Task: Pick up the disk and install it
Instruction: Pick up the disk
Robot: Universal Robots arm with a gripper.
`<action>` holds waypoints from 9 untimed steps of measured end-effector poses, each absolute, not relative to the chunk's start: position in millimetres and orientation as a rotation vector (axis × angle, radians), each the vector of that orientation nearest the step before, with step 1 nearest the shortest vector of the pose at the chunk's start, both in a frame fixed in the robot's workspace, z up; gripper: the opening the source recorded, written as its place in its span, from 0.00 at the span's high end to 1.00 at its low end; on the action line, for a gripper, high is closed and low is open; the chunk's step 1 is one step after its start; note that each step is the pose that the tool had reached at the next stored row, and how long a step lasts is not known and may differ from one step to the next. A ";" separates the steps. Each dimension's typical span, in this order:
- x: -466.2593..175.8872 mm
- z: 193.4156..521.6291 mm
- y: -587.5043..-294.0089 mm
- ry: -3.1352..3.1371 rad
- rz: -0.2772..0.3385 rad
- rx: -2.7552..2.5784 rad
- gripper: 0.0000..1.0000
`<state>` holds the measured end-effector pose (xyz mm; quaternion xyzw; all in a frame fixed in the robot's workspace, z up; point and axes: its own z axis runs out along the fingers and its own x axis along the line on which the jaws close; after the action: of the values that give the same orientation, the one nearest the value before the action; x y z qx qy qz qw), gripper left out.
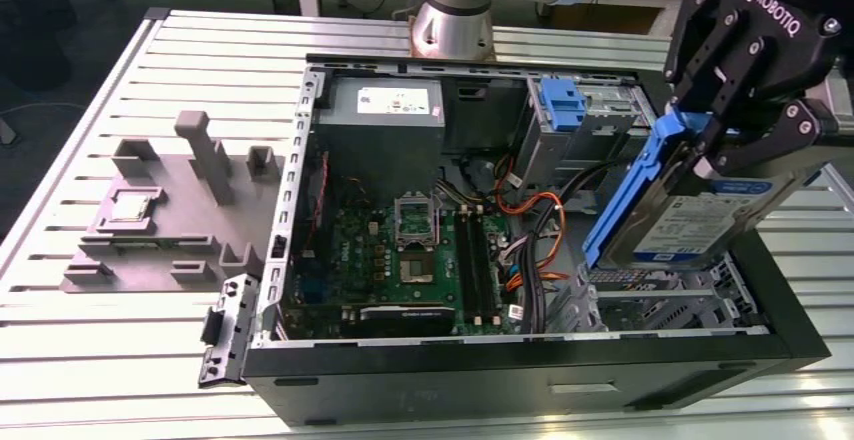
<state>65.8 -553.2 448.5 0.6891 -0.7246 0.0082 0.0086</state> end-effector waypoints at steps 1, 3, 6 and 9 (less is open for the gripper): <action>67.2 448.1 -553.7 -2.264 0.025 2.153 0.63; 68.8 447.3 -554.9 -2.263 0.024 2.153 0.63; 69.2 445.3 -556.7 -2.263 0.024 2.152 0.63; 69.4 443.5 -557.9 -2.263 0.024 2.152 0.63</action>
<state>69.4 -557.9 443.5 0.6891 -0.7246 0.0076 0.0091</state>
